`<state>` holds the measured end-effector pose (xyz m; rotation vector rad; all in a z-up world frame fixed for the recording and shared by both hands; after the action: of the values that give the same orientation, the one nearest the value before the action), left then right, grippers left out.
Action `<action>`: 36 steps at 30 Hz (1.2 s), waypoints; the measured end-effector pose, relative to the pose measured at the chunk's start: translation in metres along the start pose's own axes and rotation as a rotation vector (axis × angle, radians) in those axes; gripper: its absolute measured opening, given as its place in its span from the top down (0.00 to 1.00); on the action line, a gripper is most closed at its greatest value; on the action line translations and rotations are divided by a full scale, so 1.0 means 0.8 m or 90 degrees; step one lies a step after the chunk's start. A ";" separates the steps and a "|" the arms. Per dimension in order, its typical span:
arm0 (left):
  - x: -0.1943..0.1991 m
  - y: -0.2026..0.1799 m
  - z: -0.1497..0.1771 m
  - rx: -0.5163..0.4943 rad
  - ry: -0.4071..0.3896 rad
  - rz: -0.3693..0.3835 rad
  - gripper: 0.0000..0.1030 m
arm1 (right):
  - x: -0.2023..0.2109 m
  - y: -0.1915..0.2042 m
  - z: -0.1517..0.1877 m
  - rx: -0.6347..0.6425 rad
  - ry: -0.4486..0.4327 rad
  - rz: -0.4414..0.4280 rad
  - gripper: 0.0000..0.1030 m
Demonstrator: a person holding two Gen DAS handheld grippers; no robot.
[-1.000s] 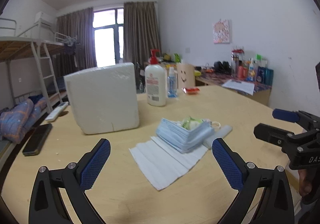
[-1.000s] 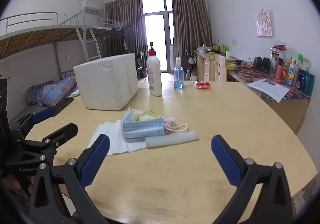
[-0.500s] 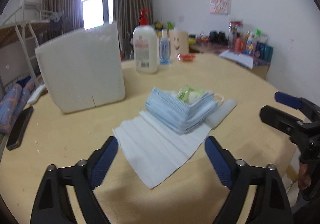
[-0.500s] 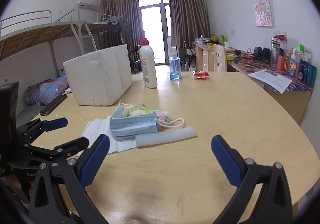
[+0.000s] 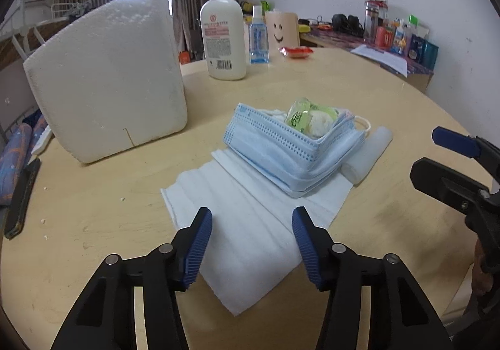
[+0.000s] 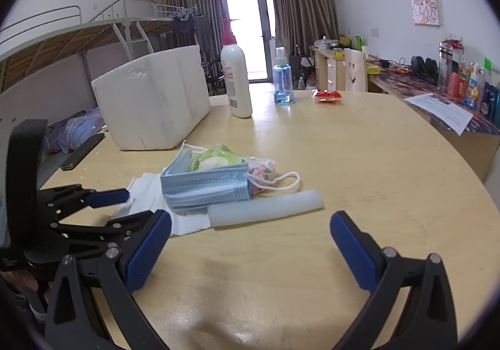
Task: Organize soft objects
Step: 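Reach the left gripper to the white tissue stack and close on its edge, then lower the right gripper onto the blue face mask and close on it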
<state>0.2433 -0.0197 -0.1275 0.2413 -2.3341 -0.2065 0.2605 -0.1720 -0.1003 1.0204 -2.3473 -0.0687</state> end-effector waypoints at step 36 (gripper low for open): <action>0.002 0.028 0.012 0.054 0.005 0.104 0.97 | -0.067 0.088 -0.028 0.098 0.082 -0.123 0.15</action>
<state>0.2326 0.0021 -0.1283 0.0926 -2.3442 -0.0262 0.2556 -0.0816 -0.0888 1.2865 -2.1588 0.1021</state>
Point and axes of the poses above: each gripper's, at about its wrist camera, not at the fingertips, and x roughly against the way its jaws point, y to its left, z to its underside, the point moved 5 cm from there along -x, roughly the way its jaws point, and after that the axes turned 14 degrees about -z, right-handed, at the moved point
